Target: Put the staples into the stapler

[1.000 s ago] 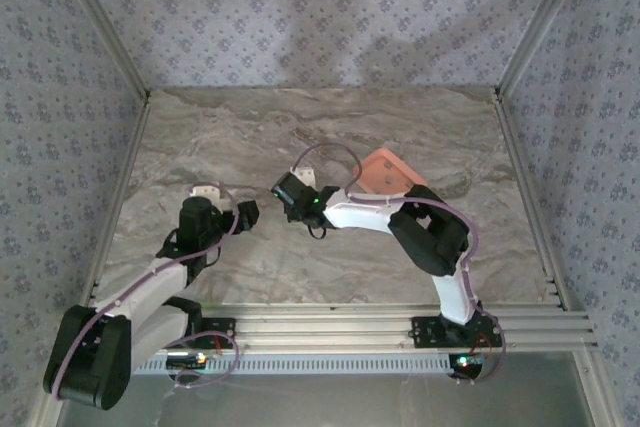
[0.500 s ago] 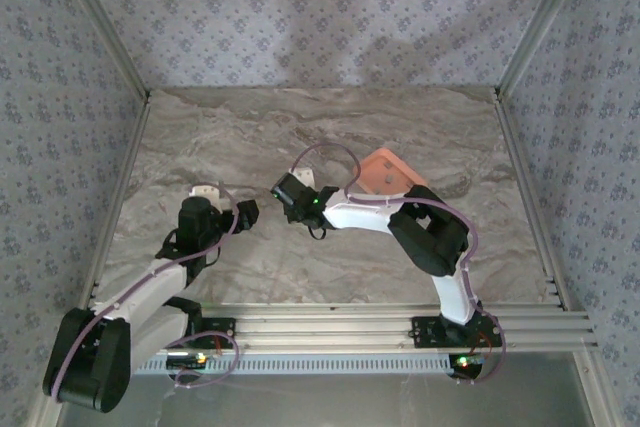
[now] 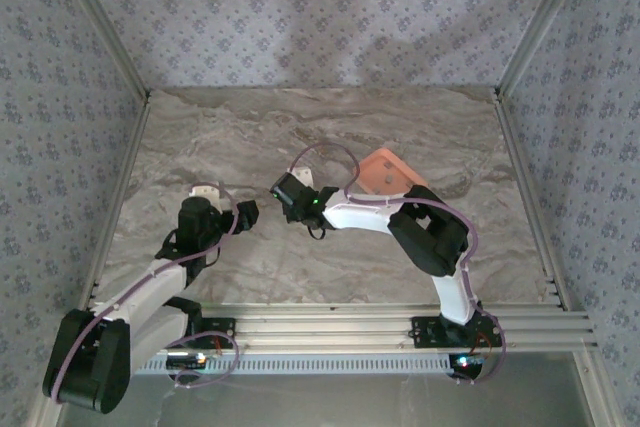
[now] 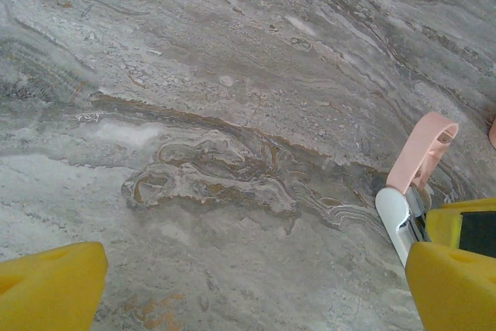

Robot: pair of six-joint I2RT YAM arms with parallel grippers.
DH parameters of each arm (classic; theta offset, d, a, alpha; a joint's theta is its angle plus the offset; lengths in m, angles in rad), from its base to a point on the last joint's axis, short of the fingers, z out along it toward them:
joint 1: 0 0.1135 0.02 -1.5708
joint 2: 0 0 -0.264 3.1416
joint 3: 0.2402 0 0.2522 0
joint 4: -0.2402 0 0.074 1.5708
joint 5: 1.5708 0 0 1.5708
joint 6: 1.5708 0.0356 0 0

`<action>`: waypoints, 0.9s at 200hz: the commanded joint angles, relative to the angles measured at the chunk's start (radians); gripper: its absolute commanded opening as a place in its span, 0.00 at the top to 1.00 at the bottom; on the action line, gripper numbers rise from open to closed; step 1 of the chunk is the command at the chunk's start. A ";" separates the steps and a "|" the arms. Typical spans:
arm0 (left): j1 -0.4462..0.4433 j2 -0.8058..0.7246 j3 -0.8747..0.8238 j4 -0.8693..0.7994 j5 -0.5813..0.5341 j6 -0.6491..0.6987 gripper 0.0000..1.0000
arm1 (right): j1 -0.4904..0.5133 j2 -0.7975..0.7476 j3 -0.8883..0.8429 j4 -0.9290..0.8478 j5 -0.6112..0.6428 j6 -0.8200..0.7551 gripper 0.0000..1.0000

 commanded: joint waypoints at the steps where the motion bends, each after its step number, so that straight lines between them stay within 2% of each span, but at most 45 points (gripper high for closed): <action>1: 0.008 -0.018 -0.006 0.003 -0.008 0.018 0.02 | 0.006 -0.028 0.002 0.009 0.004 -0.013 0.84; 180: 0.008 -0.022 -0.011 0.012 -0.006 0.016 0.02 | 0.006 -0.041 0.001 -0.011 0.002 0.003 0.84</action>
